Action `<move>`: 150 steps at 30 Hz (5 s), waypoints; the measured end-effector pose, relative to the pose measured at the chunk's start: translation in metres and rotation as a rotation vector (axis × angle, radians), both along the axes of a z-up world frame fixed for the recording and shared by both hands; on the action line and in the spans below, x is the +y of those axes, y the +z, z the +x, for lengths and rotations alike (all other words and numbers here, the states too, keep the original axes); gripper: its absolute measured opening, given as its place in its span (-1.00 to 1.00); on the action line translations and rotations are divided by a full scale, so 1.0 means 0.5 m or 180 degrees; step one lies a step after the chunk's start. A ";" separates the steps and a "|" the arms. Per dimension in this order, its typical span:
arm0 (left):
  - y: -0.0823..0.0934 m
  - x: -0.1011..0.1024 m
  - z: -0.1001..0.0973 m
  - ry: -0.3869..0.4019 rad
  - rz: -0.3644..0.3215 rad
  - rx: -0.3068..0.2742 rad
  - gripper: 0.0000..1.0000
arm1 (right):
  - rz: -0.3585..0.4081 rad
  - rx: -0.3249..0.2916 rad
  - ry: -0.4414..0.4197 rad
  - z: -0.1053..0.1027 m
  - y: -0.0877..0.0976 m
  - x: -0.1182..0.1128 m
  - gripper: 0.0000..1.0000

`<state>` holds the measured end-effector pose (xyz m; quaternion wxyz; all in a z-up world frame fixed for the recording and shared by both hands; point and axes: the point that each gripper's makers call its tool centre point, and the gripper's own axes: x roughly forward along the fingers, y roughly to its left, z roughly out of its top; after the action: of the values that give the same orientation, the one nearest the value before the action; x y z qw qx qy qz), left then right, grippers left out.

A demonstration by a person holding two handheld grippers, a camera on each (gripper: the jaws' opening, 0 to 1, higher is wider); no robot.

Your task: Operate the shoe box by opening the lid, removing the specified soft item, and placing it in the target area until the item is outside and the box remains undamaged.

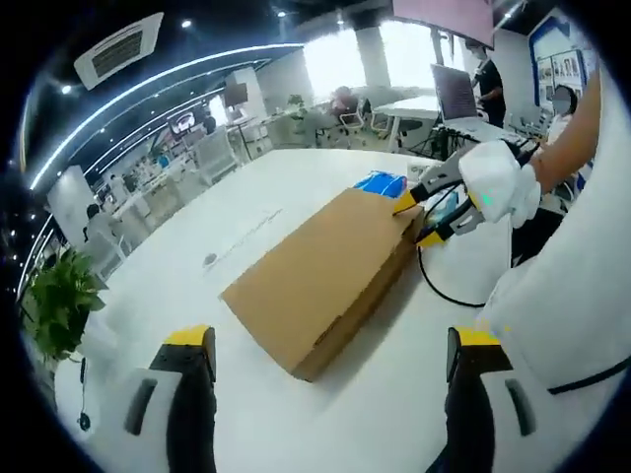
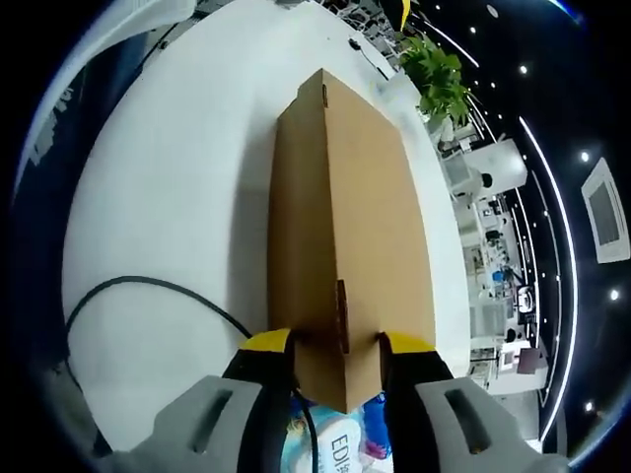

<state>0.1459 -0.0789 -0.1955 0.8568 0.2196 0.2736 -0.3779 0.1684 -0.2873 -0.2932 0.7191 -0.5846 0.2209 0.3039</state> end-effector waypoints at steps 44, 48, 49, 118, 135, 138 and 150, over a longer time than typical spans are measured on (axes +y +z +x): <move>0.038 0.056 -0.114 0.0877 -0.0453 0.0723 0.98 | 0.0605 0.0214 -0.0278 0.006 0.006 0.021 0.87; 0.032 0.054 -0.121 0.0873 -0.0452 0.0758 0.98 | 0.0836 0.0220 -0.0420 0.023 0.038 0.027 0.93; 0.032 0.053 -0.121 0.0872 -0.0451 0.0759 0.98 | 0.0858 0.0212 -0.0412 0.025 0.044 0.027 0.93; 0.082 -0.007 -0.146 0.1333 -0.0912 0.0684 0.98 | 0.3267 0.1540 -0.2390 -0.254 0.247 -0.178 0.63; 0.079 -0.014 -0.147 0.1334 -0.0887 0.0715 0.98 | 0.3112 0.1676 -0.2390 -0.261 0.212 -0.174 0.72; 0.082 -0.017 -0.149 0.1328 -0.0891 0.0710 0.98 | 0.3152 0.1686 -0.2401 -0.258 0.215 -0.176 0.73; 0.078 -0.018 -0.150 0.1412 -0.0897 0.0680 0.98 | 0.3135 0.1673 -0.2275 -0.251 0.216 -0.175 0.72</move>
<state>0.0710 -0.0879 -0.1568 0.9070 -0.0080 0.3485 -0.2365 0.0431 -0.3746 -0.1853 0.8811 0.0155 0.4046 0.2445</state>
